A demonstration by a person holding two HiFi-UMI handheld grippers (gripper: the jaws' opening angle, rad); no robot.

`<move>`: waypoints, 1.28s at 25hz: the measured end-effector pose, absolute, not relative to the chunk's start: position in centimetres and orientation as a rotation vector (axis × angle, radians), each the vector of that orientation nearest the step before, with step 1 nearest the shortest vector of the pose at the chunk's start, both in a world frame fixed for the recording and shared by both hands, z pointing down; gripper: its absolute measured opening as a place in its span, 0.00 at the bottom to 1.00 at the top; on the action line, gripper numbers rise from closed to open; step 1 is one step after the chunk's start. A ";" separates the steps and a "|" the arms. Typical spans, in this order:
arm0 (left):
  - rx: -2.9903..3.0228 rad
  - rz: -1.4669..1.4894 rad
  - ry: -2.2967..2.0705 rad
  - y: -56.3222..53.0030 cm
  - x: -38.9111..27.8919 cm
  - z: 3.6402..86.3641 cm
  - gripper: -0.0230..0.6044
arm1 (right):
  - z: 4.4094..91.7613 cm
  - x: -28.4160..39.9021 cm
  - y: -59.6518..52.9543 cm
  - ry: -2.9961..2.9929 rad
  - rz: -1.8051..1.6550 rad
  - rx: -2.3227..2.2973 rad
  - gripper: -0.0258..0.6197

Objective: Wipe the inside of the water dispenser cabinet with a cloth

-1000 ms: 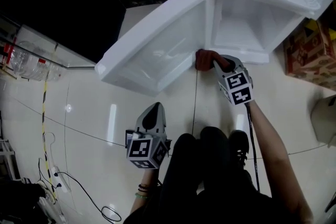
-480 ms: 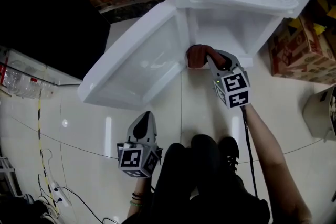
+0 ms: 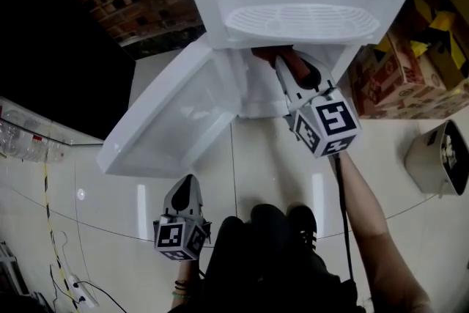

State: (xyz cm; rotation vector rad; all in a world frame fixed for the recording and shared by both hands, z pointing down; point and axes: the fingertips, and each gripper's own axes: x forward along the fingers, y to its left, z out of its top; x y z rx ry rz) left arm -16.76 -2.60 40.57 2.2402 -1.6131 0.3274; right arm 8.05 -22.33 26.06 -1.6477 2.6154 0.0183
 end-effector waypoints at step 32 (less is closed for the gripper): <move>2.244 0.327 -1.515 -4.6 -13.3 41.9 0.01 | 46.4 3.5 -23.7 3.037 -0.344 -1.633 0.16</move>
